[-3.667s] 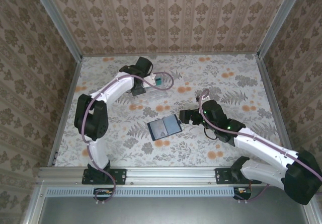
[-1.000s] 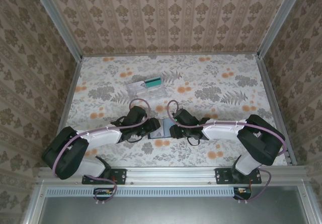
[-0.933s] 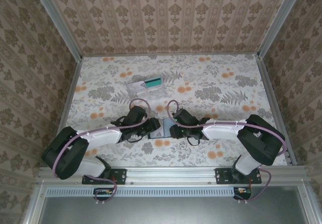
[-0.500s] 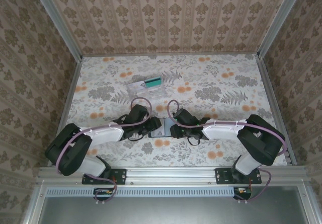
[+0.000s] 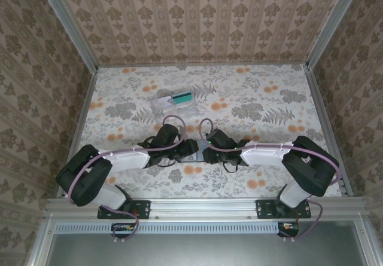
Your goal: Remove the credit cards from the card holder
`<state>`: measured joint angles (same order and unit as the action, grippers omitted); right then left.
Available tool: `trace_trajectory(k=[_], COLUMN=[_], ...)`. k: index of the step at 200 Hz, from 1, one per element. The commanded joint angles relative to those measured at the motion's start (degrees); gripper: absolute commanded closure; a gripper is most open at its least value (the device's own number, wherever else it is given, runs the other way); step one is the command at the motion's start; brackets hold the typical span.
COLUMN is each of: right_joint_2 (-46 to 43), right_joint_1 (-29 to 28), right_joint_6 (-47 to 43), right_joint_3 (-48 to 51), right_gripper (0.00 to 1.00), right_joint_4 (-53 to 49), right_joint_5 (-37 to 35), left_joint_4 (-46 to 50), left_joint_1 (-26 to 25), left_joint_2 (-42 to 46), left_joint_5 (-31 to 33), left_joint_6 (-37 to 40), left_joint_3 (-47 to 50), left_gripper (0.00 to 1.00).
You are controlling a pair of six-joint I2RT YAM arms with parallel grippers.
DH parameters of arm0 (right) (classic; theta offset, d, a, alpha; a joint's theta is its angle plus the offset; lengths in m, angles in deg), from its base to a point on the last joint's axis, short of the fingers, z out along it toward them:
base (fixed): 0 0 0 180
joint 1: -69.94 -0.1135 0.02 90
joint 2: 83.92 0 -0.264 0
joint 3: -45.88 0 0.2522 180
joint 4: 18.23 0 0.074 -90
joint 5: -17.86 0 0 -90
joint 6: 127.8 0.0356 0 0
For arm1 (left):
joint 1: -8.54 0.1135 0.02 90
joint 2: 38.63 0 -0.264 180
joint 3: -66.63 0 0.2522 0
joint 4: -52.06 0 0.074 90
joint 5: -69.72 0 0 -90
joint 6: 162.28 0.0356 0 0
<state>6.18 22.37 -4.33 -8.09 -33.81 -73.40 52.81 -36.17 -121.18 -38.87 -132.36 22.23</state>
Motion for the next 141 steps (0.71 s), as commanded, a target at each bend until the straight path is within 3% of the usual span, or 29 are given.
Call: trace_trajectory(k=[1,59,86,141], right_joint_2=[0.8,-4.3,-4.4,1.9], right_joint_1=[-0.4,-0.3,-0.3,-0.2], right_joint_6=[1.1,0.1,0.1,0.7], right_joint_3=[0.3,-1.6,-1.9,-2.3], right_gripper=[0.67,0.64,0.62,0.63], right_joint_4=[-1.7,-7.4,-8.6,-5.7], right_joint_5=[-0.6,-5.1,-7.1,-4.4], left_joint_4=[2.0,17.3,18.2,15.8], left_joint_1=[-0.3,0.5,1.0,0.9], left_joint_2=[0.5,8.4,7.3,3.0], left_joint_5=[-0.2,8.5,7.8,5.0], left_joint_6=[2.4,8.0,8.6,8.9], left_joint_3=[-2.0,-3.9,-3.9,-4.6], left_gripper=[0.45,0.44,0.44,0.44])
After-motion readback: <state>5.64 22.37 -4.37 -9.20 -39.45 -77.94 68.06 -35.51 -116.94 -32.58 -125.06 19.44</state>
